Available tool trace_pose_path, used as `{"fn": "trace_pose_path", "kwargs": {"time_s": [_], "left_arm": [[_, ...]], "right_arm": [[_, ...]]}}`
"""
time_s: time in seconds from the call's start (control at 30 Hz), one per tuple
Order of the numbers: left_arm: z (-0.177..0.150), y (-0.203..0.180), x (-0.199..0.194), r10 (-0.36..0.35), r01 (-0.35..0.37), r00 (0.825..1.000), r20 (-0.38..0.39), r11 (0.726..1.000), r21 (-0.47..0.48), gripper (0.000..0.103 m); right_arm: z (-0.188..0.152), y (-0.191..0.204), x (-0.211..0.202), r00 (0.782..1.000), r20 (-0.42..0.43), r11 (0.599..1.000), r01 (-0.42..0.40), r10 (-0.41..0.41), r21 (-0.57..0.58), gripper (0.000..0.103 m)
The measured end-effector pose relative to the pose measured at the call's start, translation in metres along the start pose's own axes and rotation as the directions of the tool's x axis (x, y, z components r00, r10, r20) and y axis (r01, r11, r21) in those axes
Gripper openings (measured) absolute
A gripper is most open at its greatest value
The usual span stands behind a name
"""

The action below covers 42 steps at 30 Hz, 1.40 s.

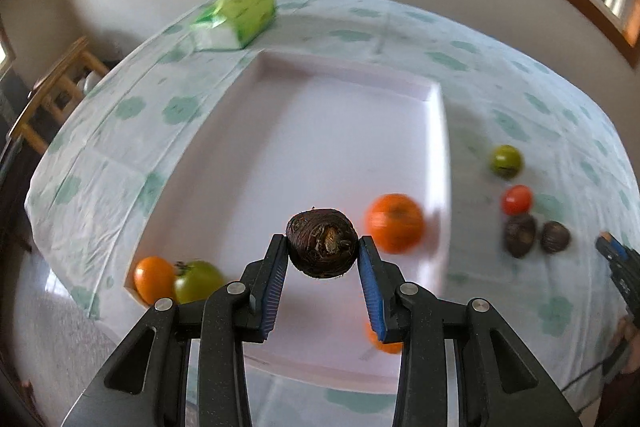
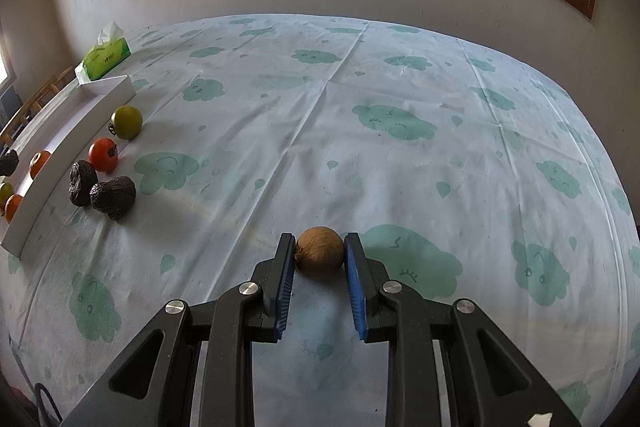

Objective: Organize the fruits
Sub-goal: 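Carry the dark shriveled fruit with the left tool into the tray and open, then carry the brown kiwi with the right tool into the tray and open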

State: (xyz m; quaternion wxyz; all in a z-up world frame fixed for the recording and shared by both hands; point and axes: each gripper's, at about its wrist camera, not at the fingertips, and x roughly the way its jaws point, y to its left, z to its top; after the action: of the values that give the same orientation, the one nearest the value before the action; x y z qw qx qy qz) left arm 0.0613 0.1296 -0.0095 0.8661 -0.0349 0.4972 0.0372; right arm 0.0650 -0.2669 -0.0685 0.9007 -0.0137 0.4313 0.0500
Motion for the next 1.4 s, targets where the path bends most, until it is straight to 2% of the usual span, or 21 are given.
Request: {"fn": "trace_pose_path", "kwargs": {"time_s": [0.2, 0.53, 0.8, 1.1, 1.2, 1.27, 1.33, 1.4], "left_arm": [[-0.006, 0.018, 0.016, 0.020, -0.020, 0.999, -0.031, 1.000, -0.009, 0.037], [-0.014, 0.021, 0.027, 0.018, -0.018, 0.998, -0.057, 1.000, 0.011, 0.037], [-0.018, 0.020, 0.027, 0.022, -0.020, 0.999, -0.044, 0.998, 0.055, 0.037], [-0.020, 0.019, 0.024, 0.007, -0.005, 0.999, -0.043, 0.998, 0.061, 0.038], [-0.020, 0.019, 0.020, 0.007, -0.005, 0.999, -0.033, 0.998, 0.066, 0.040], [-0.020, 0.019, 0.015, 0.000, 0.002, 1.000, -0.022, 0.998, 0.065, 0.046], [-0.021, 0.019, 0.009, -0.016, 0.017, 1.000, -0.005, 0.998, 0.064, 0.056], [-0.021, 0.018, 0.004, -0.020, 0.019, 1.000, 0.006, 0.997, 0.070, 0.057]], "right_arm": [[0.000, 0.001, 0.001, 1.000, 0.000, 1.000, 0.004, -0.004, -0.004, 0.023], [0.000, 0.002, 0.001, 1.000, -0.001, 1.000, 0.016, -0.016, -0.014, 0.023], [0.002, 0.004, 0.001, 1.000, -0.010, 1.000, 0.028, -0.028, -0.015, 0.023], [0.004, 0.006, 0.001, 0.998, -0.028, 0.999, 0.048, -0.048, -0.009, 0.023], [0.005, 0.008, 0.000, 0.999, -0.028, 0.999, 0.043, -0.044, -0.013, 0.023], [0.007, 0.012, -0.002, 0.999, -0.025, 0.999, 0.043, -0.044, -0.023, 0.023], [0.011, 0.018, -0.005, 0.999, -0.018, 0.999, 0.036, -0.037, -0.032, 0.023], [0.015, 0.026, -0.009, 1.000, -0.011, 0.999, 0.027, -0.028, -0.046, 0.023]]}}
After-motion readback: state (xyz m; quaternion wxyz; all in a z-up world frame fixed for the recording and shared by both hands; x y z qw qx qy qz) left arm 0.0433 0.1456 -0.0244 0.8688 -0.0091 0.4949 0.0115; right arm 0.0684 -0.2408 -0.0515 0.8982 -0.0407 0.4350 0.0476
